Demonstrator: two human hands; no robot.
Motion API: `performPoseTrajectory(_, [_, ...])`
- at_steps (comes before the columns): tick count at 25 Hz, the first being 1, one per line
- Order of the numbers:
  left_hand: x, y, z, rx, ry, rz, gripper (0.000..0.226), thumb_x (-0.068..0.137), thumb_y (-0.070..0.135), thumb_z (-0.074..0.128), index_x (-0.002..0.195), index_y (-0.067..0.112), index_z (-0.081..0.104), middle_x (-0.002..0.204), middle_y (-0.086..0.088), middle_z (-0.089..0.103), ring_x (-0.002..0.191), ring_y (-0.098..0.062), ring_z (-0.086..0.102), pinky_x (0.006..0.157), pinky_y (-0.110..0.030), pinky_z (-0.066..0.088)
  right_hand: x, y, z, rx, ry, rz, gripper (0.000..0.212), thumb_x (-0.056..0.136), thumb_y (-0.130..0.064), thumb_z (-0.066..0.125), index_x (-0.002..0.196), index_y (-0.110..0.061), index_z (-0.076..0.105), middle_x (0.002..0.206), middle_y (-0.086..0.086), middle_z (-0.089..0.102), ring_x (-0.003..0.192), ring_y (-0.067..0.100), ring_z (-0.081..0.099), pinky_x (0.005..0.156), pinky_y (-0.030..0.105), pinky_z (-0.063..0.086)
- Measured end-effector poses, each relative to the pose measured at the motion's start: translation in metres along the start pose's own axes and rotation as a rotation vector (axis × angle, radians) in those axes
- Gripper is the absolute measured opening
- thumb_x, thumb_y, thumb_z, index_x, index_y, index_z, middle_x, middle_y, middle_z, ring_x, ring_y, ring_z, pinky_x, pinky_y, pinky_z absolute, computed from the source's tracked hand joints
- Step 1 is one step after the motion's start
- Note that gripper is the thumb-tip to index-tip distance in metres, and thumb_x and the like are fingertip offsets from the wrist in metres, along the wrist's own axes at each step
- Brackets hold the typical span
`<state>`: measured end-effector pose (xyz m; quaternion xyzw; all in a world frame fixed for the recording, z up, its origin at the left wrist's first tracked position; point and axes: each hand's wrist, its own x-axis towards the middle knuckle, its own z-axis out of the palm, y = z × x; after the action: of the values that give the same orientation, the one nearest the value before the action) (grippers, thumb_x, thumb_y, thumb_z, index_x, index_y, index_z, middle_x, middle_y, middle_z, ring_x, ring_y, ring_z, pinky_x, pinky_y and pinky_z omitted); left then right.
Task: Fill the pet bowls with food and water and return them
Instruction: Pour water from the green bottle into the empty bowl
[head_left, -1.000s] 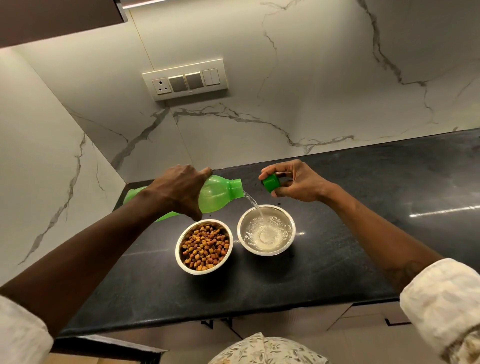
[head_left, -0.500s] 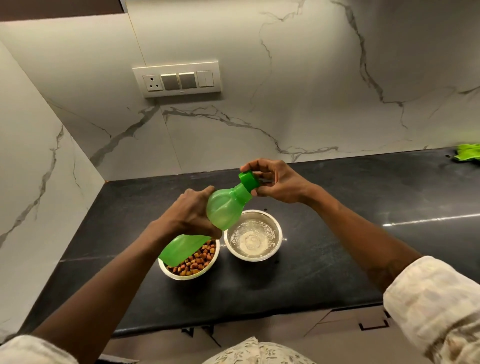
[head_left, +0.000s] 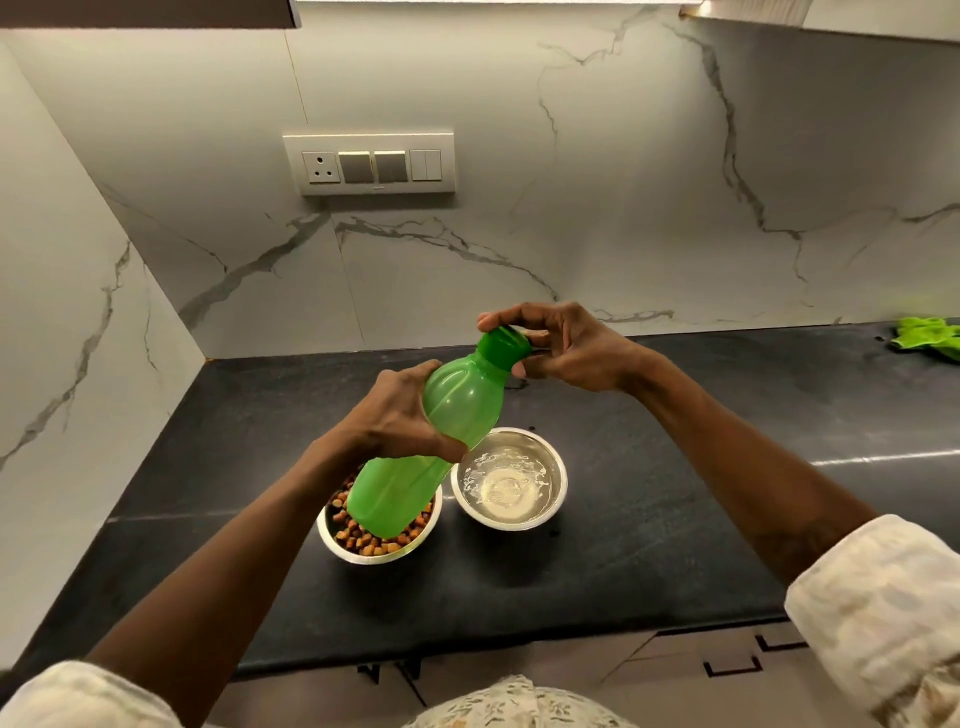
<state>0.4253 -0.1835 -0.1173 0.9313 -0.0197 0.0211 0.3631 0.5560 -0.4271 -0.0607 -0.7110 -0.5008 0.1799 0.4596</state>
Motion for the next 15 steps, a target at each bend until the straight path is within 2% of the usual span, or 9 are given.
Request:
performPoseTrajectory(3, [-0.004,-0.002,-0.004,-0.029,0.007,-0.003,0.094,0.052,0.042,0.099,0.134,0.021,0.059,0.11,0.004,0.072,0.095,-0.011,0.072,0.079,-0.025,0.062,0.008,-0.007,0.003,-0.056,-0.006,0.006,0.058,0.086,0.014,0.072,0.139,-0.004,0.059,0.145,0.011,0.06,0.136,0.022,0.059,0.108,0.034,0.054])
performPoseTrajectory(6, [-0.009,0.0,-0.008,-0.082,0.02,-0.003,0.097,0.047,0.05,0.094,0.133,0.023,0.059,0.11,0.006,0.072,0.096,-0.009,0.071,0.08,-0.026,0.063,0.014,-0.022,0.007,-0.051,0.006,-0.005,0.056,0.086,0.01,0.076,0.138,-0.006,0.06,0.142,0.008,0.061,0.131,0.013,0.062,0.101,0.028,0.057])
performPoseTrajectory(8, [-0.012,0.001,-0.009,-0.088,0.026,0.008,0.098,0.046,0.053,0.093,0.133,0.024,0.058,0.11,0.007,0.072,0.096,-0.007,0.071,0.079,-0.024,0.062,0.017,-0.028,0.008,-0.145,0.021,0.001,0.053,0.086,-0.004,0.081,0.136,-0.008,0.063,0.137,0.006,0.065,0.121,0.006,0.067,0.095,0.028,0.06])
performPoseTrajectory(10, [-0.015,0.001,-0.01,-0.037,0.066,0.031,0.095,0.048,0.048,0.096,0.132,0.021,0.059,0.108,0.004,0.072,0.091,-0.01,0.072,0.078,-0.029,0.064,0.023,-0.034,0.016,-0.397,0.066,0.045,0.042,0.086,-0.029,0.085,0.122,-0.011,0.072,0.115,0.005,0.076,0.096,0.005,0.075,0.08,0.03,0.065])
performPoseTrajectory(11, [-0.016,0.001,-0.01,0.008,0.103,0.056,0.095,0.05,0.046,0.096,0.133,0.019,0.059,0.106,0.002,0.073,0.088,-0.012,0.073,0.077,-0.031,0.065,0.026,-0.037,0.023,-0.498,0.126,0.088,0.04,0.087,-0.046,0.08,0.104,-0.01,0.076,0.094,0.003,0.078,0.076,0.005,0.075,0.068,0.03,0.065])
performPoseTrajectory(12, [-0.016,0.003,-0.009,0.056,0.146,0.09,0.097,0.05,0.047,0.095,0.135,0.018,0.058,0.105,0.001,0.074,0.085,-0.013,0.073,0.077,-0.032,0.065,0.028,-0.04,0.032,-0.573,0.209,0.161,0.053,0.089,-0.063,0.069,0.082,-0.01,0.073,0.072,0.002,0.073,0.055,0.007,0.067,0.057,0.031,0.061])
performPoseTrajectory(13, [-0.016,0.006,-0.009,0.094,0.181,0.126,0.1,0.05,0.05,0.093,0.138,0.017,0.057,0.104,0.0,0.075,0.082,-0.014,0.073,0.076,-0.032,0.064,0.031,-0.044,0.039,-0.619,0.264,0.276,0.071,0.09,-0.077,0.054,0.066,-0.011,0.066,0.059,0.002,0.065,0.045,0.012,0.059,0.053,0.03,0.055])
performPoseTrajectory(14, [-0.014,0.007,-0.01,0.122,0.206,0.152,0.101,0.05,0.052,0.091,0.139,0.017,0.057,0.103,-0.001,0.075,0.08,-0.014,0.073,0.075,-0.032,0.064,0.034,-0.05,0.041,-0.62,0.298,0.403,0.082,0.09,-0.085,0.038,0.062,-0.011,0.062,0.056,0.005,0.063,0.045,0.017,0.057,0.057,0.031,0.055])
performPoseTrajectory(15, [-0.012,0.009,-0.013,0.138,0.233,0.161,0.101,0.05,0.053,0.089,0.138,0.017,0.057,0.101,-0.002,0.075,0.078,-0.015,0.072,0.074,-0.032,0.064,0.037,-0.057,0.038,-0.592,0.311,0.502,0.09,0.09,-0.087,0.027,0.066,-0.009,0.066,0.062,0.01,0.068,0.051,0.022,0.063,0.065,0.035,0.06])
